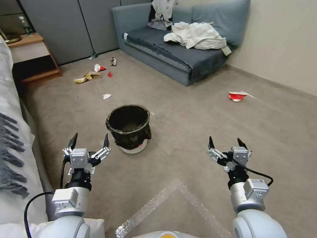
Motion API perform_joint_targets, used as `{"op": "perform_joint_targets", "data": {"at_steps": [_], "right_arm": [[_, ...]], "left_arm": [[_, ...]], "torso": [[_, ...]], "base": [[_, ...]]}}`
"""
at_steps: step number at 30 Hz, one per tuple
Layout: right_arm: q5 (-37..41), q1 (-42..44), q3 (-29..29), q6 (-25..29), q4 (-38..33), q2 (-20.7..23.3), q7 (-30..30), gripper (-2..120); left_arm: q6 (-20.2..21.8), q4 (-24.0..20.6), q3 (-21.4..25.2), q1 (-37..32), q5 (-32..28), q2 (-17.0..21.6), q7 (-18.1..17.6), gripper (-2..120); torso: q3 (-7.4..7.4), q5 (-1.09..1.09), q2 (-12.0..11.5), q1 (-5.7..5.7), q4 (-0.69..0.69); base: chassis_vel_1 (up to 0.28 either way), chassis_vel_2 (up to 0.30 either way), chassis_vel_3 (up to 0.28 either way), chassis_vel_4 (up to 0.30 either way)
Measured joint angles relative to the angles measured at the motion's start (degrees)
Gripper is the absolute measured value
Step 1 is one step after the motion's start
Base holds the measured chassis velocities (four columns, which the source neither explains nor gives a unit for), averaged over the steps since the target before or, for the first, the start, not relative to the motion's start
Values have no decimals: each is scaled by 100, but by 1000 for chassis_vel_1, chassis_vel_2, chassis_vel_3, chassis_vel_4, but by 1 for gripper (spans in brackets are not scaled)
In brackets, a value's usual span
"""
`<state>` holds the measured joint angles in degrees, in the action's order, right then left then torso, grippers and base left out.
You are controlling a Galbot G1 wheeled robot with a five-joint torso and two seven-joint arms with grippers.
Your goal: Pick up the trash can from the floor.
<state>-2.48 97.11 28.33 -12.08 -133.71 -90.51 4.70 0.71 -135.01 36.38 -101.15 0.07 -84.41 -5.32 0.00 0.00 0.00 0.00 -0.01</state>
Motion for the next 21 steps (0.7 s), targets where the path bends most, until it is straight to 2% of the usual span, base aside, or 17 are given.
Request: {"op": "perform_joint_targets", "data": {"at_steps": [14,21], "right_arm": [[21,-25,5,-6,62,-2,-14,100],[22,-34,5,-8,80,-5,-14,100]], "left_arm": [[67,7,21,18,-5,2,-35,100],[85,22,21,27,-8,0,-38,100]], "torso": [[-1,0,0,0,1],[0,0,0,1,1]], "base": [[-12,11,16,-12],[-110,99,105,-99]]}}
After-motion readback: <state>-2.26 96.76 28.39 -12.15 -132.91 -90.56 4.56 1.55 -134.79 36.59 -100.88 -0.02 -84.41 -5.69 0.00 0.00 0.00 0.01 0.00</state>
